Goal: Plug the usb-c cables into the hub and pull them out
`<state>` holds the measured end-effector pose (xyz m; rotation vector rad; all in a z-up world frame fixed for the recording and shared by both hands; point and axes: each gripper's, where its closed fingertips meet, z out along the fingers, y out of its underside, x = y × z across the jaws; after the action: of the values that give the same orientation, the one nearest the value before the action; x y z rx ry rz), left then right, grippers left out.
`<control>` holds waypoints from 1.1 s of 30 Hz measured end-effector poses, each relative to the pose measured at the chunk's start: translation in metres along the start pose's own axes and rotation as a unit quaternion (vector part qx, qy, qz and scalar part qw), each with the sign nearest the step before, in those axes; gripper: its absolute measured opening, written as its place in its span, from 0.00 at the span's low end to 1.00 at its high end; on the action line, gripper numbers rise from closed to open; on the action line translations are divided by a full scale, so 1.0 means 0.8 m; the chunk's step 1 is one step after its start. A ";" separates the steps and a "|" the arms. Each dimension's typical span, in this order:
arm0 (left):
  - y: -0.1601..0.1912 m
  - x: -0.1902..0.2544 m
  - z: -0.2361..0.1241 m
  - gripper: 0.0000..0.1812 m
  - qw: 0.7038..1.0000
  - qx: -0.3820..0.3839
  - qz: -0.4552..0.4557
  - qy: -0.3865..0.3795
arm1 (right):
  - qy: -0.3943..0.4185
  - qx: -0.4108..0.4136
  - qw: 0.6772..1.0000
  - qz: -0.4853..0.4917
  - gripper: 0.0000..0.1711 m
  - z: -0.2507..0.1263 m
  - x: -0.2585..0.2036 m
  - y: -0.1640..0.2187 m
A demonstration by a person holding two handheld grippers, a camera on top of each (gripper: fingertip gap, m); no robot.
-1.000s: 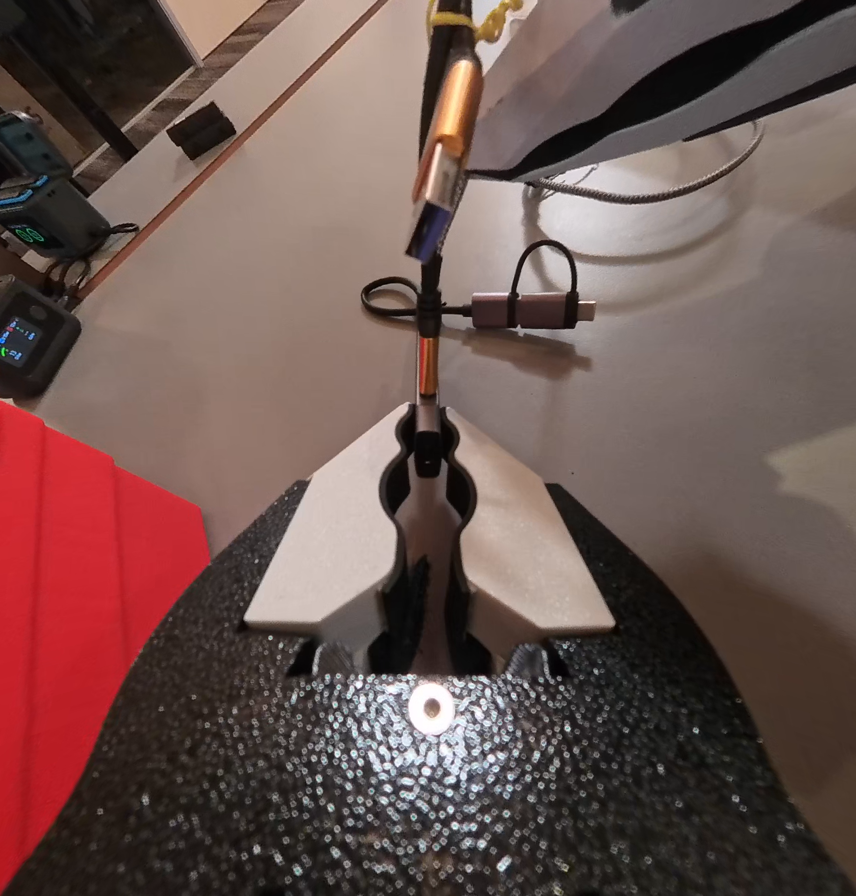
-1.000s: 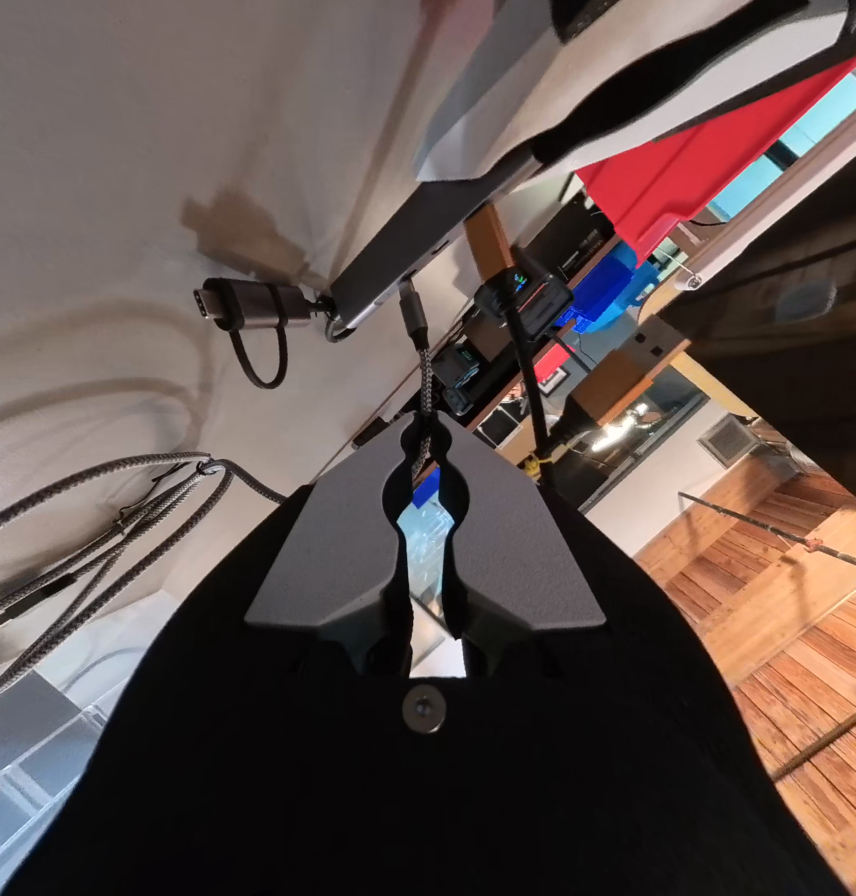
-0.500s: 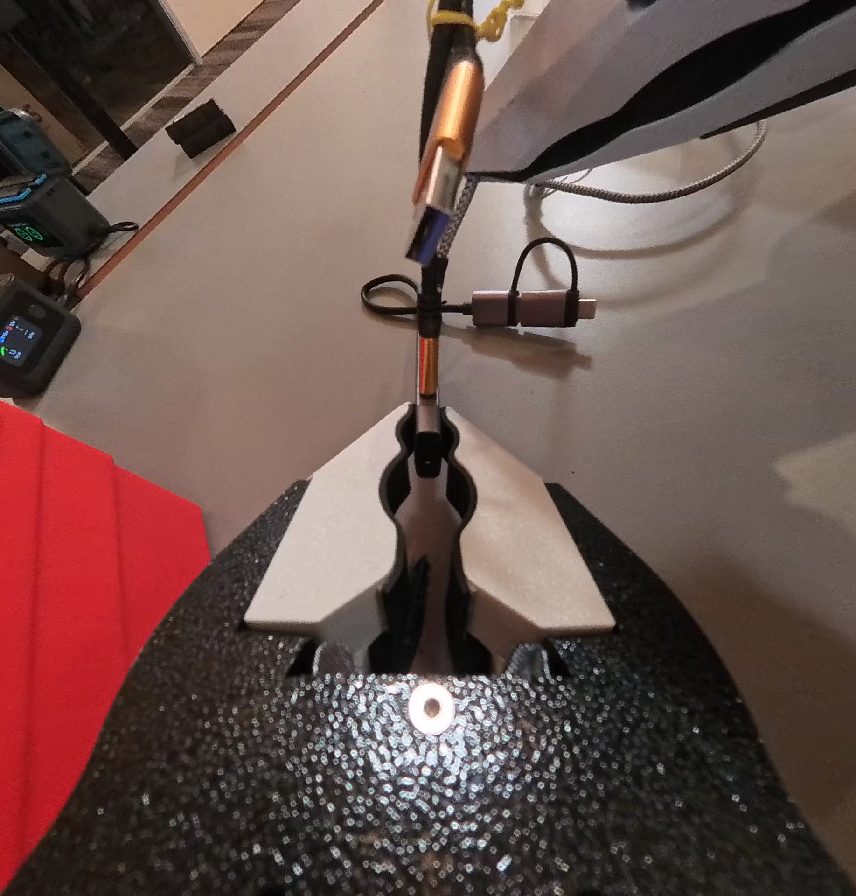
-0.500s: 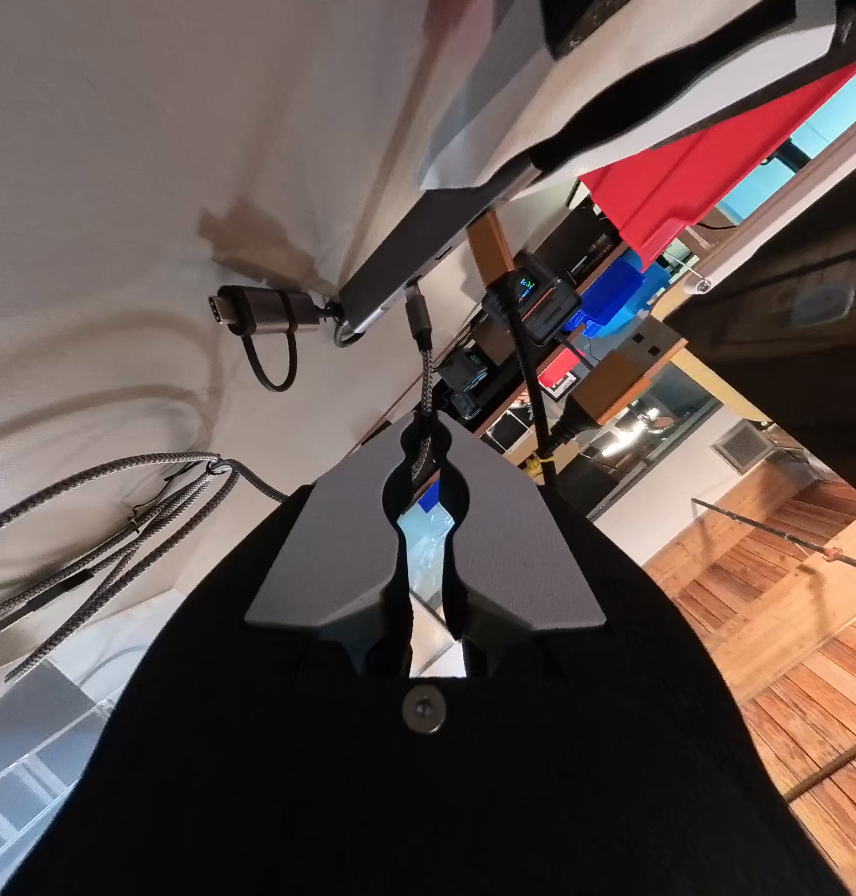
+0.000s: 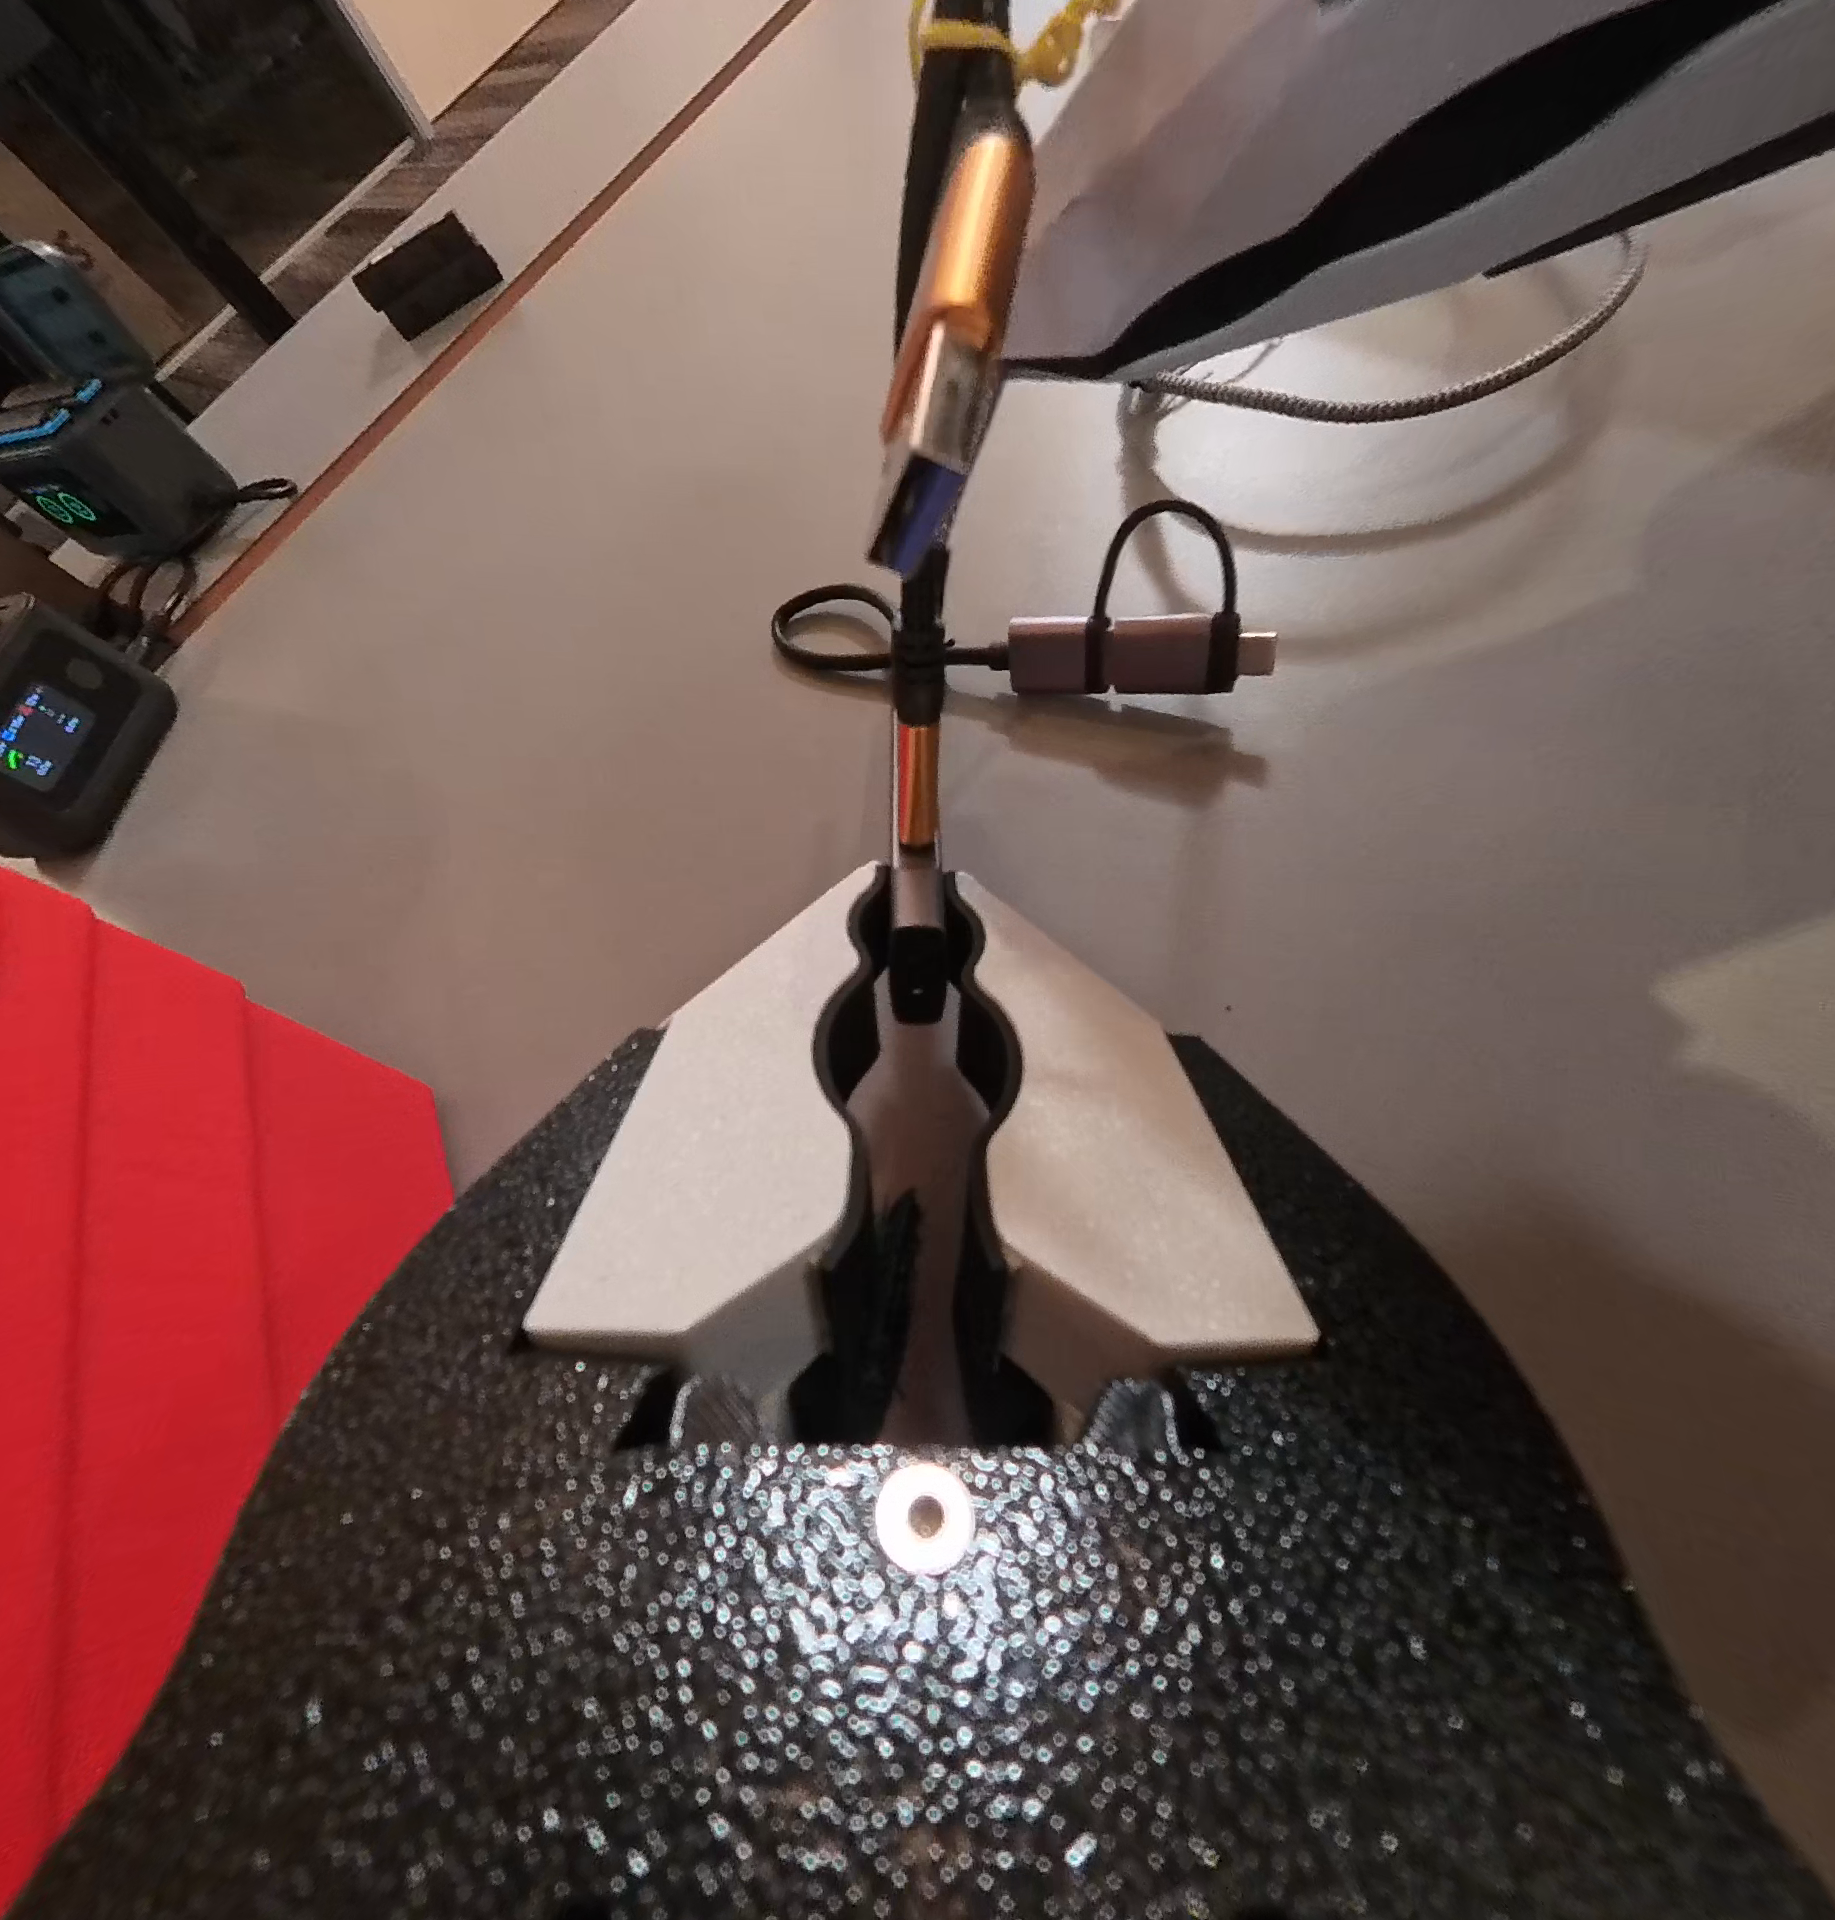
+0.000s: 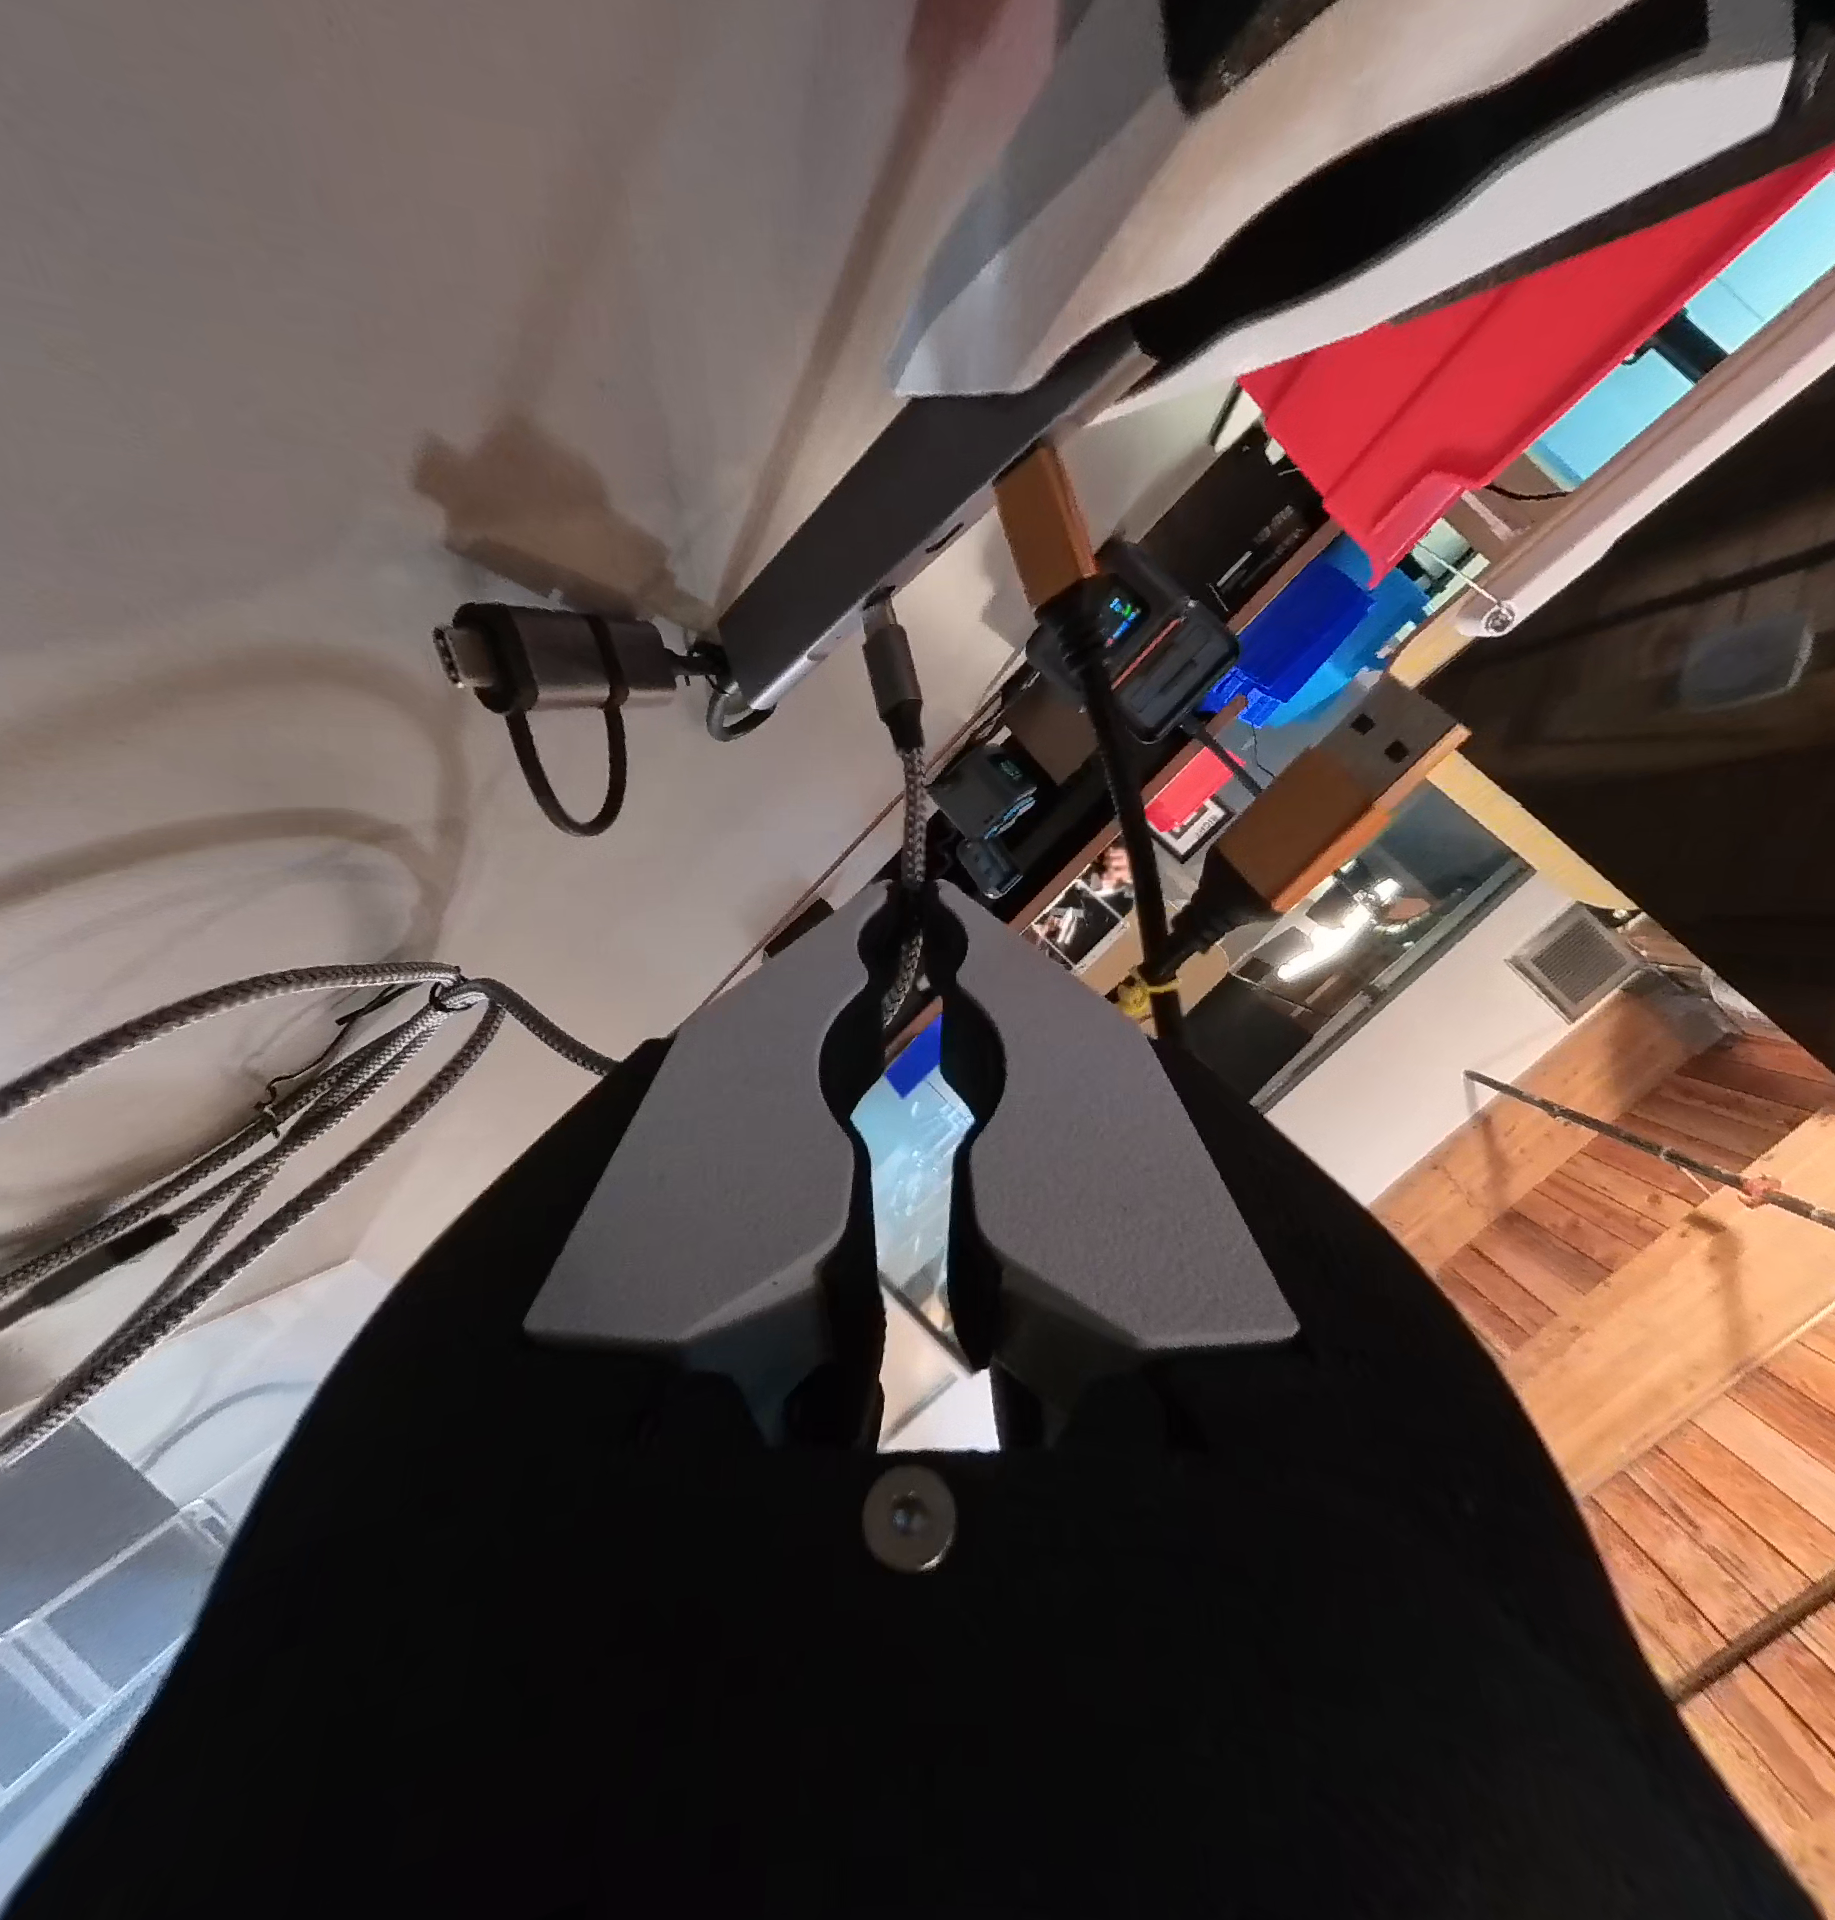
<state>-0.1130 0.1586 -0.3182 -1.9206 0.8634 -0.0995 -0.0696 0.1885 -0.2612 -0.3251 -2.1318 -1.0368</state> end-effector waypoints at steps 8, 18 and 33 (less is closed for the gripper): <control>-0.001 0.001 0.000 0.03 1.000 0.002 -0.002 0.004 | 0.004 0.018 1.000 -0.016 0.01 0.000 0.004 -0.005; -0.002 0.003 -0.003 0.03 1.000 0.001 0.020 -0.006 | -0.013 0.033 0.999 0.001 0.00 -0.001 -0.003 -0.012; 0.000 0.003 -0.002 0.03 1.000 0.008 0.028 -0.001 | -0.131 0.110 0.927 0.335 0.22 0.006 -0.035 -0.035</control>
<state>-0.1123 0.1561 -0.3182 -1.8806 0.9114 -0.0718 -0.0660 0.1765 -0.2989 -1.0414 -2.0904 -0.3659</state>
